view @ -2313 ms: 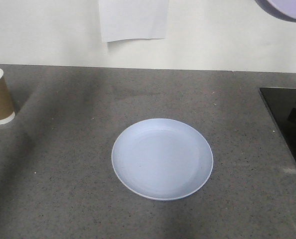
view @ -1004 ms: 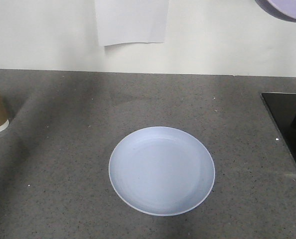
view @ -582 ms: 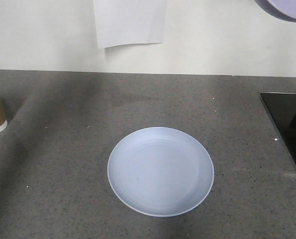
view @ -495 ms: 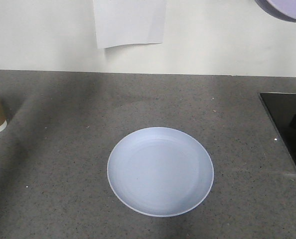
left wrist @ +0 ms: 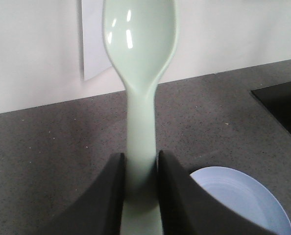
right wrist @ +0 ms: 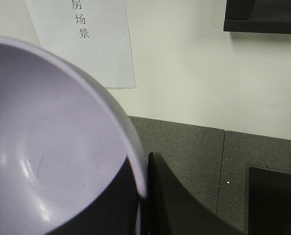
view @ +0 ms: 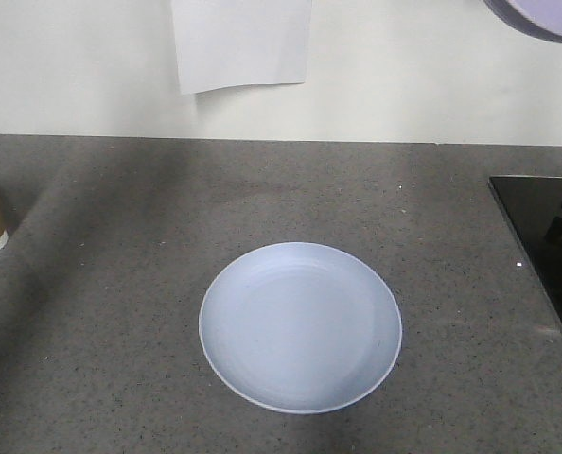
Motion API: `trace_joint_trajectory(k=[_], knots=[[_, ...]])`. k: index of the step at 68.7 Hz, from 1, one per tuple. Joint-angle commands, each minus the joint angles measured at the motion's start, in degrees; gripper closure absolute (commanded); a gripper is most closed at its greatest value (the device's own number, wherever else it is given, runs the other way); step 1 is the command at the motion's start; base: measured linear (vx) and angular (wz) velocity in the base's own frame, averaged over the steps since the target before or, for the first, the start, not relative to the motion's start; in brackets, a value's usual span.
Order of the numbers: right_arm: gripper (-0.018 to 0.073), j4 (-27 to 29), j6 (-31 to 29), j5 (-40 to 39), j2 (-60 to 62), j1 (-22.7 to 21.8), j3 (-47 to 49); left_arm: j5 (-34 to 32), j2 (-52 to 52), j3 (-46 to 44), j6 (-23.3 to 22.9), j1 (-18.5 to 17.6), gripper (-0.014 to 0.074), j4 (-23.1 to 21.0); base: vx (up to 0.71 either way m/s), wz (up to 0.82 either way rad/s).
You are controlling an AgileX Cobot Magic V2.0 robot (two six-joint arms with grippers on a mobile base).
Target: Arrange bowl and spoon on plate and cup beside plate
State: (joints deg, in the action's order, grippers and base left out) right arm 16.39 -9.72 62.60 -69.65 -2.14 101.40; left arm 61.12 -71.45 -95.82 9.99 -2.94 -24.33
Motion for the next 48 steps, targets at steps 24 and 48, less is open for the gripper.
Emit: trace_joint_trajectory(k=[24,48], knots=[[0.0569,0.9,0.06,-4.04,1.05,-0.29,1.49,-3.45,1.09,-1.55,0.03,-0.13,0.0603,-1.91,0.01,-0.02],[0.0569,0.9,0.06,-4.04,1.05,-0.29,1.49,-3.45,1.09,-1.55,0.03,-0.13,0.0603,-1.91,0.0,0.0]])
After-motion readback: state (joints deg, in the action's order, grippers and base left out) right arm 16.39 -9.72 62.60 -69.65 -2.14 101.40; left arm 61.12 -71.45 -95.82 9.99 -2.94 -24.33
